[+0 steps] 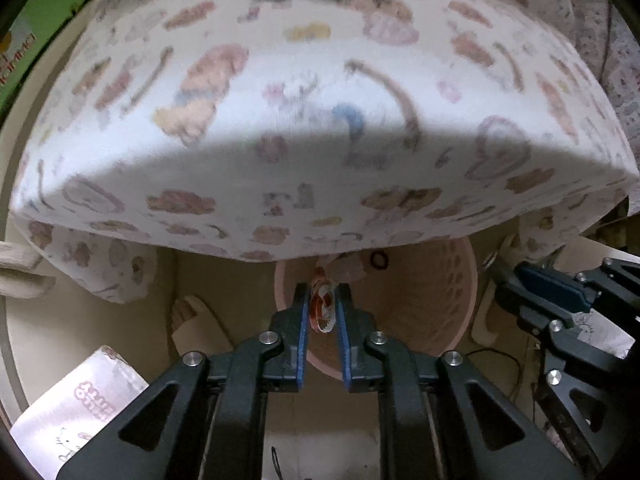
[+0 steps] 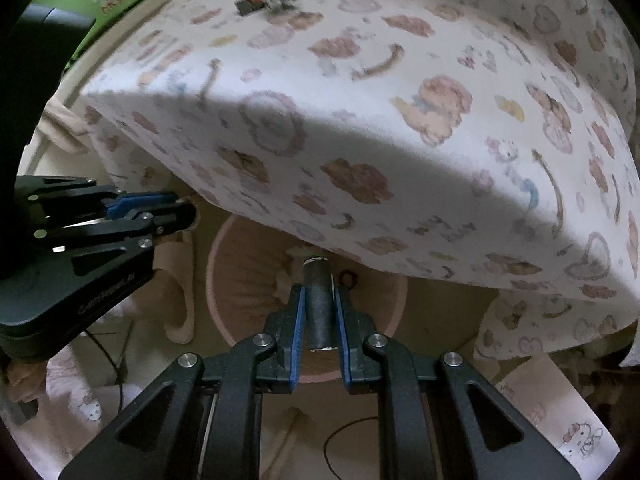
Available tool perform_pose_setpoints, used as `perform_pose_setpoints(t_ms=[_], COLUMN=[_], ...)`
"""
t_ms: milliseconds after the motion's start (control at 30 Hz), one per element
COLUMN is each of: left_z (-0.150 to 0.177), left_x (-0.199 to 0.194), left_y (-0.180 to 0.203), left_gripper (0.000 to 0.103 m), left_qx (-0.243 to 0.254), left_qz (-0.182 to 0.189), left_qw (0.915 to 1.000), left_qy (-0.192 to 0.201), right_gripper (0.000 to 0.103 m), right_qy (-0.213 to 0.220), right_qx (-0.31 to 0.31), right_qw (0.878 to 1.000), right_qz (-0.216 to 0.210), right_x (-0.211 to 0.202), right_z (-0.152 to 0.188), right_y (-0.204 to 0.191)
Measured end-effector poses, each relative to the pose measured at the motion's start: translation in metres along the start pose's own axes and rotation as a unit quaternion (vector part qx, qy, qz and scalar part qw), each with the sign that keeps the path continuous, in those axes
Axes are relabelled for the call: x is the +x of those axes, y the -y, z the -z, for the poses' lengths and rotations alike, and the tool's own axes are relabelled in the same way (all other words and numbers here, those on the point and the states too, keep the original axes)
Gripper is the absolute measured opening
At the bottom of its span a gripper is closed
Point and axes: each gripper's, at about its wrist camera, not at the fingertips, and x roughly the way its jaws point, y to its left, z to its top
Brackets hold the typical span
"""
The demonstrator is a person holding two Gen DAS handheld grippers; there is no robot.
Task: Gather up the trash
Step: 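Carry the lipstick and cylinder down over the pink wastebasket with both tools, then open the left tool to drop the lipstick while the right tool releases the cylinder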
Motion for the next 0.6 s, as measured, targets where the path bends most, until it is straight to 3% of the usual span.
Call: perform_pose_setpoints(t_ms=[133, 200, 267, 333, 600], left_z=[0.001, 0.002, 0.002, 0.002, 0.0], left_x=[0.005, 0.007, 0.007, 0.008, 0.002], left_y=[-0.002, -0.002, -0.004, -0.007, -0.011], left_gripper=[0.022, 0.048, 0.067, 0.069, 0.069], left_qx=[0.003, -0.001, -0.009, -0.012, -0.018], left_qz=[-0.002, -0.003, -0.011, -0.015, -0.016], left_qw=[1.0, 0.9999, 0.9998, 0.9997, 0.9997], left_qy=[-0.008, -0.01, -0.013, -0.015, -0.009], right_gripper=[0.017, 0.018, 0.027, 0.053, 0.062], right_qy=[-0.005, -0.013, -0.021, -0.021, -0.001], right_qx=[-0.004, 0.003, 0.013, 0.024, 0.039], right_qw=[1.0, 1.0, 1.0, 1.0, 0.999], right_qz=[0.005, 0.01, 0.006, 0.001, 0.005], right_x=[0.004, 0.008, 0.012, 0.012, 0.004], right_z=[-0.001, -0.001, -0.002, -0.003, -0.005], right_y=[0.0, 0.004, 0.007, 0.011, 0.019])
